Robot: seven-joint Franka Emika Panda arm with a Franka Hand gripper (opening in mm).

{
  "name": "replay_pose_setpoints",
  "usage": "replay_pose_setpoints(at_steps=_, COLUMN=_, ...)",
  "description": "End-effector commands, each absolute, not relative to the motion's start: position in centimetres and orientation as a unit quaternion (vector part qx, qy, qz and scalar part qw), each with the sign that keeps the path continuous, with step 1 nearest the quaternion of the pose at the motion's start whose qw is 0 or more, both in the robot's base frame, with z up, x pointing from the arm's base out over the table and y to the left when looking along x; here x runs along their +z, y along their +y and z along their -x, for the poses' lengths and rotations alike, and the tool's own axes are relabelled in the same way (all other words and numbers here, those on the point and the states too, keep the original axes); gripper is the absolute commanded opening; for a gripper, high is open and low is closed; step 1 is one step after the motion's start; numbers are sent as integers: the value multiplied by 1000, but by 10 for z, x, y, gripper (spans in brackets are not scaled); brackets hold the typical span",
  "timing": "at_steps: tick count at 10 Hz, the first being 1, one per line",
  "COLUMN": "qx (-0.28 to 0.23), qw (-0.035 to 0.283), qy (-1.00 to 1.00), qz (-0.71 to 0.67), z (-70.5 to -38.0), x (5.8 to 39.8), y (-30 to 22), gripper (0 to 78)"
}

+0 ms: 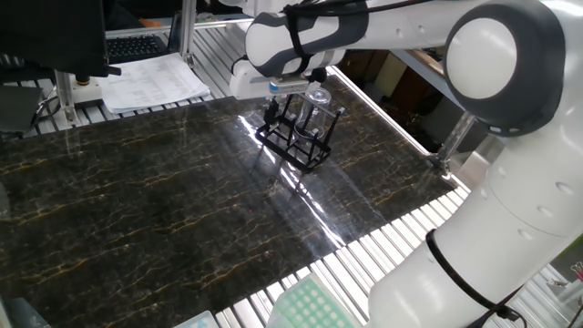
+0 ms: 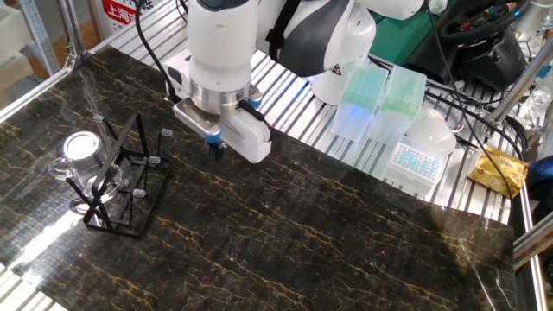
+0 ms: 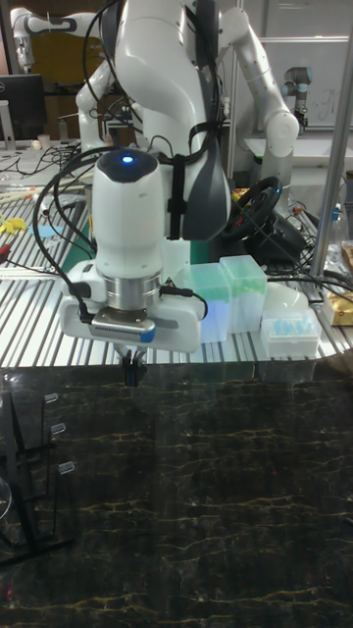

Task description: Take the cup off the cup rack

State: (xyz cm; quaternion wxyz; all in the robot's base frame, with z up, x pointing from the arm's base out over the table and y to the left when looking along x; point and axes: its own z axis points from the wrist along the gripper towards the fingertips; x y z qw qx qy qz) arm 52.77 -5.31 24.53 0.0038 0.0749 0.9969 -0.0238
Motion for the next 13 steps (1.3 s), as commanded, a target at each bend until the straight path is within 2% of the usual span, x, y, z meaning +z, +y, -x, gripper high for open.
replay_pose_setpoints(at_steps=1, qx=-17, qw=2, qy=990, qz=-137, z=-528, x=247, y=-53, gripper=0)
replay_pose_setpoints(at_steps=4, qx=-19, qw=8, qy=987, qz=-157, z=-528, x=247, y=-53, gripper=0)
replay_pose_setpoints(at_steps=8, qx=-23, qw=-2, qy=987, qz=-162, z=-565, x=260, y=-59, gripper=0)
replay_pose_setpoints(at_steps=9, qx=-22, qw=-9, qy=987, qz=-159, z=-577, x=262, y=-70, gripper=0)
replay_pose_setpoints(at_steps=13, qx=-23, qw=-9, qy=985, qz=-168, z=-583, x=256, y=-106, gripper=0)
